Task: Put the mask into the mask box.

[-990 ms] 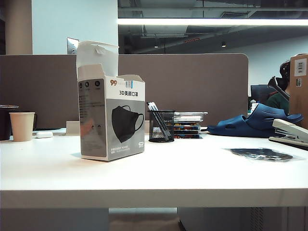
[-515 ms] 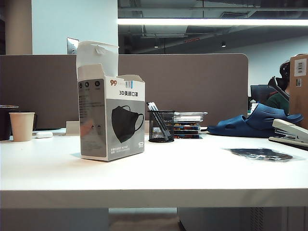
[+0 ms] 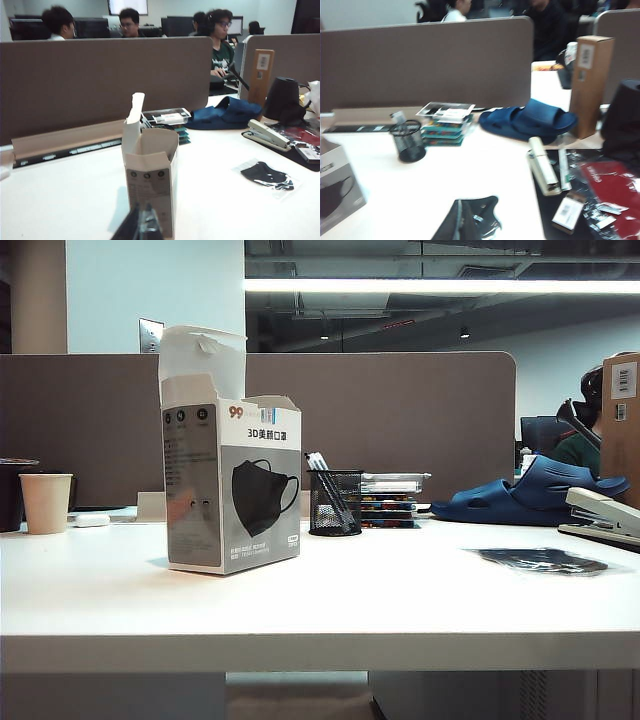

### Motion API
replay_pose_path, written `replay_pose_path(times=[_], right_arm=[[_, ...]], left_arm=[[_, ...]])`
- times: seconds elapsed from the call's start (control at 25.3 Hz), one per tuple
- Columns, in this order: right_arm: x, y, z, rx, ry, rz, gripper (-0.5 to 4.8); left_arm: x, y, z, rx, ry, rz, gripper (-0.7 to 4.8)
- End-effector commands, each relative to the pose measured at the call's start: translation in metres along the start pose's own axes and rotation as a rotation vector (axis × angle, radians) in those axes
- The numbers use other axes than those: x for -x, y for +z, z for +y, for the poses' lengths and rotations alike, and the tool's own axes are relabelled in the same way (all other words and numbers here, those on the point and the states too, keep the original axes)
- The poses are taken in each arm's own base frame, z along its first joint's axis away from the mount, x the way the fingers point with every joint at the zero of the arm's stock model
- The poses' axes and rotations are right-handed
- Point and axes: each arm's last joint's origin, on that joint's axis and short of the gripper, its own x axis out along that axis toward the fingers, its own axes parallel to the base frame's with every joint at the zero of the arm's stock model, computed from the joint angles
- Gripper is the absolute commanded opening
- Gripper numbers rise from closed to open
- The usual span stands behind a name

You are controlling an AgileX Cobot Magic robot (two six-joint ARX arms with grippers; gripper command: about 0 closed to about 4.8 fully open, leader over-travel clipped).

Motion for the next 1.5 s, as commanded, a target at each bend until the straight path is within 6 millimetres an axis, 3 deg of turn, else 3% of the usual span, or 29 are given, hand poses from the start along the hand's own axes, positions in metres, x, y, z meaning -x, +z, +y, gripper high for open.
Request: replay_pose_path(times=[0.04, 0.2, 0.28, 0.55, 0.91, 1.11, 1.27, 1.39, 1.5], right_arm=[[-0.006, 0.012, 0.001, -0.006, 0.044, 0.034, -0.01], [-0.016, 0.027, 0.002, -0.02, 0.091, 0.098, -0.01], [-0.03, 0.039, 0.001, -0.036, 0.089, 0.171, -0.01], [-0.063, 0.054, 0.0, -0.089, 0.215, 0.338, -0.01], [-0.12, 0.043, -0.01, -0.079, 0.227, 0.472, 0.08], [-0.152, 0.027, -0.017, -0.11, 0.22, 0.57, 1.05], [-0.187, 0.009, -0.025, -0.109, 0.222, 0.641, 1.38], [-0.203, 0.0, -0.028, -0.112, 0.222, 0.65, 2.45], [-0.217, -0.009, -0.031, -0.114, 0.221, 0.665, 2.9]], left_arm=[[-0.003, 0.006, 0.001, 0.005, -0.017, 0.019, -0.06], [-0.011, 0.012, 0.005, 0.015, -0.018, 0.066, -0.06], [-0.024, 0.022, 0.011, 0.01, -0.027, 0.115, -0.06], [-0.052, 0.037, 0.024, -0.03, -0.055, 0.135, -0.06], [-0.087, 0.022, 0.04, 0.0, -0.129, 0.245, -0.06], [-0.098, 0.018, 0.045, 0.007, -0.13, 0.255, -0.06], [-0.106, 0.017, 0.049, -0.03, -0.12, 0.248, -0.06], [-0.11, 0.015, 0.052, -0.065, -0.105, 0.25, -0.06], [-0.113, 0.014, 0.053, -0.063, -0.1, 0.255, -0.06]])
